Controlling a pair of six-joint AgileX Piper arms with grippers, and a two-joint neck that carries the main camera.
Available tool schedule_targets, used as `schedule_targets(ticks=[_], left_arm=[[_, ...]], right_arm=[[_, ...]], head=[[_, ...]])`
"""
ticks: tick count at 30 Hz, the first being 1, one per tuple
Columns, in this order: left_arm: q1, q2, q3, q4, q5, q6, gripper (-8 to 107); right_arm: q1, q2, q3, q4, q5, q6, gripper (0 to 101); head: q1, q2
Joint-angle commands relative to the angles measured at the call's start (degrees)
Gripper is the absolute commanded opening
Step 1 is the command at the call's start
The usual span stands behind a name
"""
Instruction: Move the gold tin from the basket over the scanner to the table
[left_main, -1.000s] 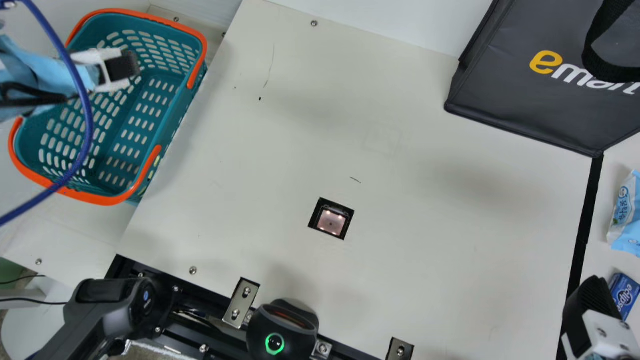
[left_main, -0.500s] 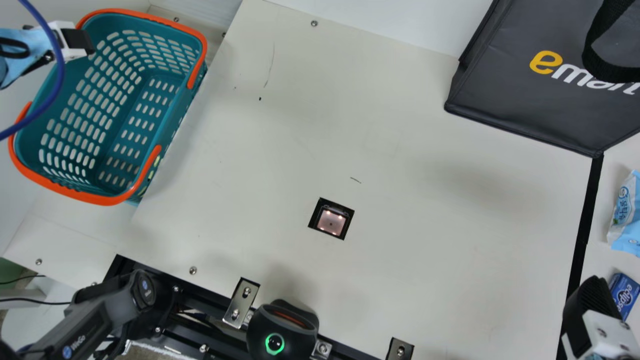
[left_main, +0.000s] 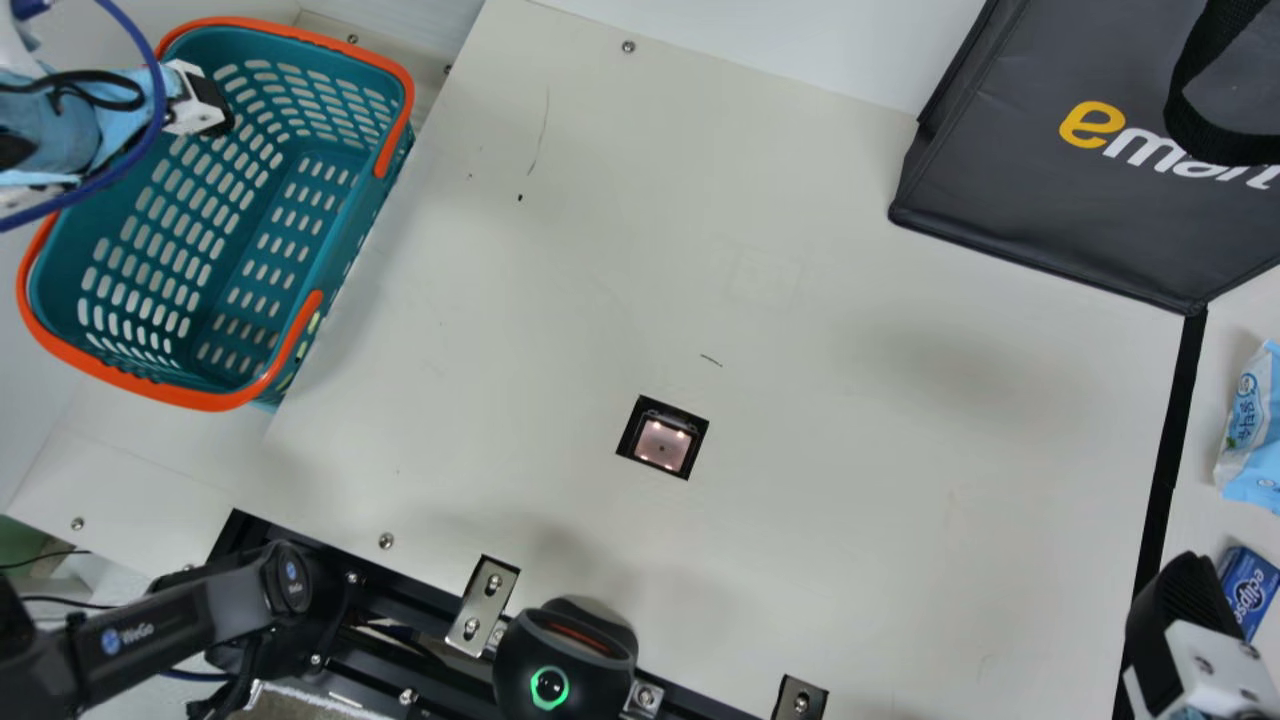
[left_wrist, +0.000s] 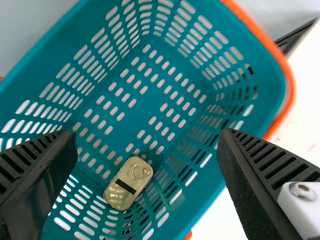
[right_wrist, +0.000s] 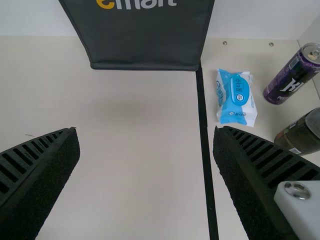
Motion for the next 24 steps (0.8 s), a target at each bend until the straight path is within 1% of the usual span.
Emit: schedule_targets(ticks=[1,13,24], left_arm=[[-0.12,2.34,0.21,0.45,-0.87,-0.42,90],[1.29,12.37,0.75,0.69,-3.89,1.51,90],[1.98,17.47,1.58,0.18,-4.53,4.23,90]], right_arm=[[0.0,0.0,0.0,0.0,0.0,0.0,95],[0.0,0.0,0.0,0.0,0.0,0.0,95],[0.0,0.0,0.0,0.0,0.0,0.0,95]], head=[[-1.75,0.14],[-1.75,0.14],[-1.75,0.14]])
